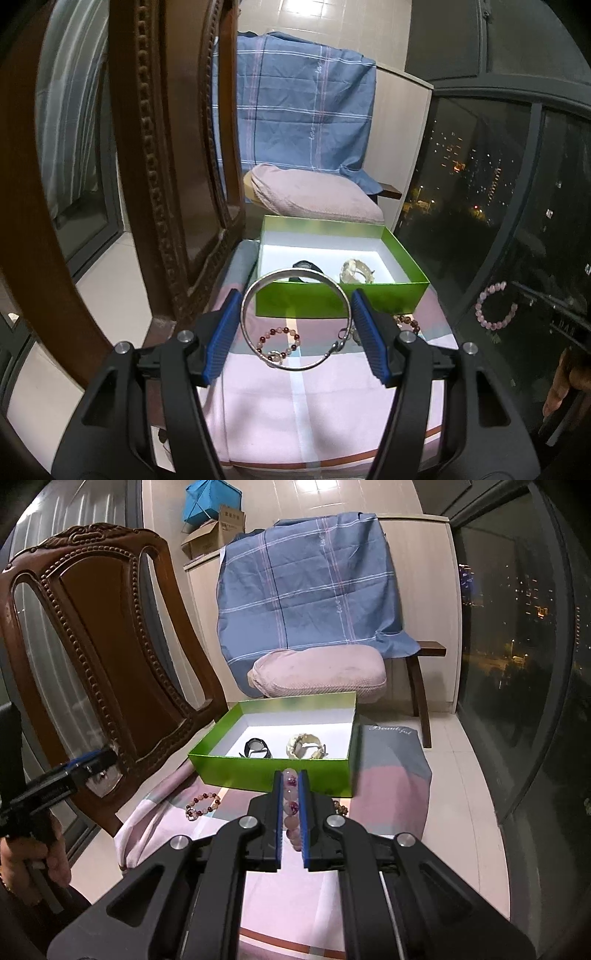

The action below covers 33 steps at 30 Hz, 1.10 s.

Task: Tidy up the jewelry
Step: 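Carry the pink-bead bracelet into the green box and open the right tool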

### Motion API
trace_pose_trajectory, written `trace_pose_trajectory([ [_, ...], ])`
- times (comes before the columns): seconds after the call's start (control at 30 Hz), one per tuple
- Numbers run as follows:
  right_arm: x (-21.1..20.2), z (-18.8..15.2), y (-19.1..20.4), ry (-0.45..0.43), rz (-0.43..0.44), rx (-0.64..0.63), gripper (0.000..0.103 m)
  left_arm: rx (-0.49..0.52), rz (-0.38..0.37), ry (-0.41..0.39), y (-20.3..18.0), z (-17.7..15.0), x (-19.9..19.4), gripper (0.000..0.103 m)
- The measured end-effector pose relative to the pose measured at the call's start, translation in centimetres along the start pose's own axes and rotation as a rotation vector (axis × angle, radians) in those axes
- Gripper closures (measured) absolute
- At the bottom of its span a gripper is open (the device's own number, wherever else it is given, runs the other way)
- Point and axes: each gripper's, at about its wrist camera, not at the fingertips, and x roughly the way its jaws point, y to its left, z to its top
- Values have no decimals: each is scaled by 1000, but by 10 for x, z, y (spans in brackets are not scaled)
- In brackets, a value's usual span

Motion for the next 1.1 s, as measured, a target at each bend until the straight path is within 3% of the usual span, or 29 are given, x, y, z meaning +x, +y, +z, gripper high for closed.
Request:
trace_pose_trajectory([
  [1.1, 14, -6, 8, 47, 14, -12, 95, 43, -7, 50, -13, -7, 18, 42],
])
